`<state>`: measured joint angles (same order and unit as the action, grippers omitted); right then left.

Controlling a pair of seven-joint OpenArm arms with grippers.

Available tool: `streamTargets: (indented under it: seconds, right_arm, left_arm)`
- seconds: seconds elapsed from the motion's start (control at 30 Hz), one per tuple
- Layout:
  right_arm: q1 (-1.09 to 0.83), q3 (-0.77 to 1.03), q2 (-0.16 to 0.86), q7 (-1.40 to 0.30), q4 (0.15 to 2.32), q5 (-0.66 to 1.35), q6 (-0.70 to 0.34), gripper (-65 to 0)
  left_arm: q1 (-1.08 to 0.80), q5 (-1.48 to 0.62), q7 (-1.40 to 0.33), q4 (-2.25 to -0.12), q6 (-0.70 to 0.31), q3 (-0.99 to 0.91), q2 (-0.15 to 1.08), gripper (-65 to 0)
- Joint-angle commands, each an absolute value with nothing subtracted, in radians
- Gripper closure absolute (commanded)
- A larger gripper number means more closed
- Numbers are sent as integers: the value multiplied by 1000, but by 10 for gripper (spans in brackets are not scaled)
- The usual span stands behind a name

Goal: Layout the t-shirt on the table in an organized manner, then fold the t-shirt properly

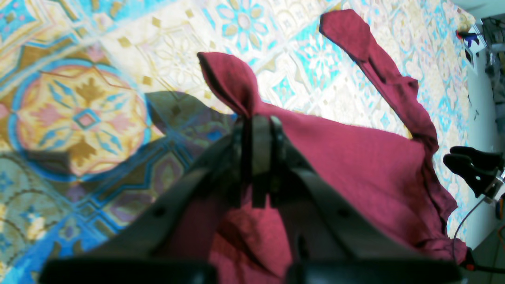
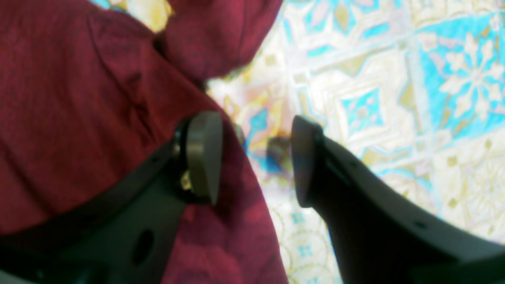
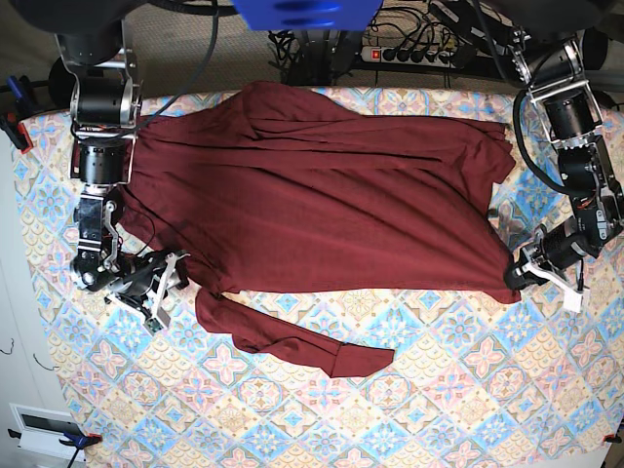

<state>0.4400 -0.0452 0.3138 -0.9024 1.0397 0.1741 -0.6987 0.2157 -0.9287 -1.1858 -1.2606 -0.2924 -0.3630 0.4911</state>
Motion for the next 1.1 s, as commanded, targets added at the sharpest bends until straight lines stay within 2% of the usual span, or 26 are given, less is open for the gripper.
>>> streamTargets:
  seconds: [0.0, 0.27, 0.63, 0.87, 1.07]
  right_arm:
    - [470, -44, 326, -885, 1053, 182, -698, -276]
    - [469, -44, 323, -885, 1049, 182, -698, -276]
    - [469, -44, 321, -806, 862, 180, -698, -276]
    - [446, -44, 321, -816, 855, 180, -698, -274]
    - [421, -44, 323, -828, 855, 180, -698, -199]
  left_arm:
    - [239, -949, -1167, -1279, -297, -369, 513, 0]
    - [239, -947, -1167, -1279, -297, -369, 509, 0]
    - [239, -947, -1167, -1279, -297, -369, 509, 0]
    - [237, -947, -1167, -1279, -297, -363, 509, 0]
    - [237, -946, -1167, -1279, -297, -361, 509, 0]
